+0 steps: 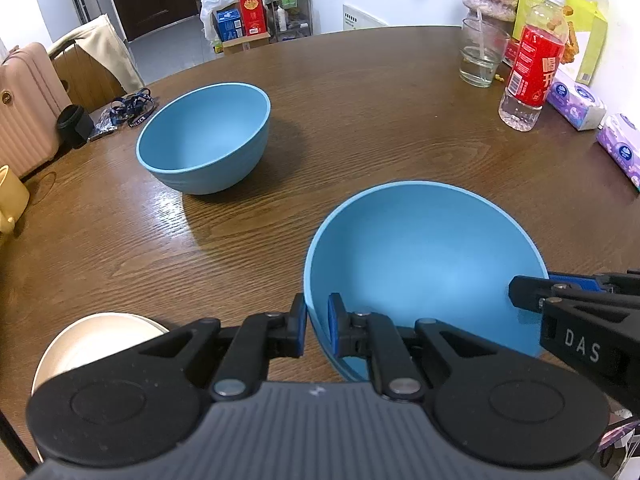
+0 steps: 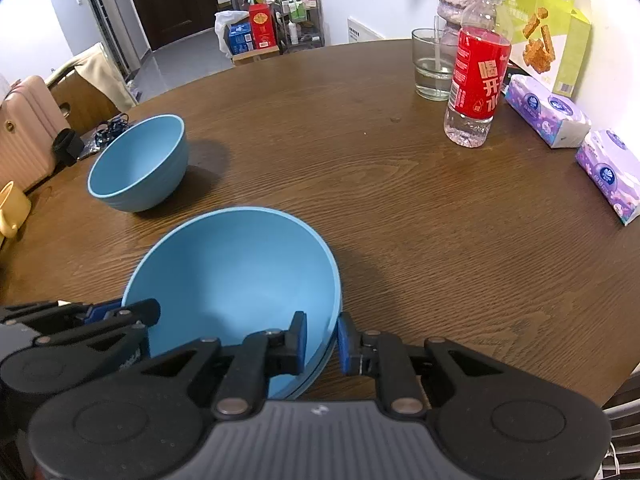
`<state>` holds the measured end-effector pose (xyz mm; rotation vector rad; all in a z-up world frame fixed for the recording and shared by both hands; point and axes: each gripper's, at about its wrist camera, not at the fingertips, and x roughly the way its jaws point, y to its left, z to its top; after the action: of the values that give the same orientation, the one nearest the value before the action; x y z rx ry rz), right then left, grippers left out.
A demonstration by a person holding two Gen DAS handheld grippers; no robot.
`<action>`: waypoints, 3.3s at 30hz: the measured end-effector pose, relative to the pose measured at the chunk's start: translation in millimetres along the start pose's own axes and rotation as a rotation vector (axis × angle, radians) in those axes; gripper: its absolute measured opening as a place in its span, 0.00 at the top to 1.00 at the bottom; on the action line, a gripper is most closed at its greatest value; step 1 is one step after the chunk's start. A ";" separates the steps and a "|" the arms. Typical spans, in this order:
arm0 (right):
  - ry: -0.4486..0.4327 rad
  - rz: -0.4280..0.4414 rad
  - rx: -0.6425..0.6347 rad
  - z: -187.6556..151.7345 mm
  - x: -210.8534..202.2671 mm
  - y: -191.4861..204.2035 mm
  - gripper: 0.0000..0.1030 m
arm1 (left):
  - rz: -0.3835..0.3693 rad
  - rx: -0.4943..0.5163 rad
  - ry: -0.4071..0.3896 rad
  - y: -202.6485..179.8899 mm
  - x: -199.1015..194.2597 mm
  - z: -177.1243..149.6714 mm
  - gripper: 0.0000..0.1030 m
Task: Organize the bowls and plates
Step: 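Lower each held bowl into a placed blue bowl with both tools, then open both tools to release the nested bowls, then move both tools toward the last lone blue bowl on the table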
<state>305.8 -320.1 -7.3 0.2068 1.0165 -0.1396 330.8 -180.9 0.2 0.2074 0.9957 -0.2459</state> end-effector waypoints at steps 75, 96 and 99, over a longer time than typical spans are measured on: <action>-0.067 0.086 -0.008 104.3 20.0 133.7 0.16 | 0.145 -0.270 -0.187 187.1 -30.0 70.7 0.00; 0.046 0.021 -0.014 165.1 120.5 157.1 0.33 | 0.121 -0.307 -0.041 204.4 85.4 131.6 0.20; 0.060 0.022 -0.013 169.0 129.6 156.7 0.39 | 0.124 -0.305 -0.025 201.6 96.0 136.0 0.25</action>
<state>546.2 -210.2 -15.3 0.2111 1.0742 -0.1073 549.6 -37.8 2.9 -0.0125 0.9787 0.0175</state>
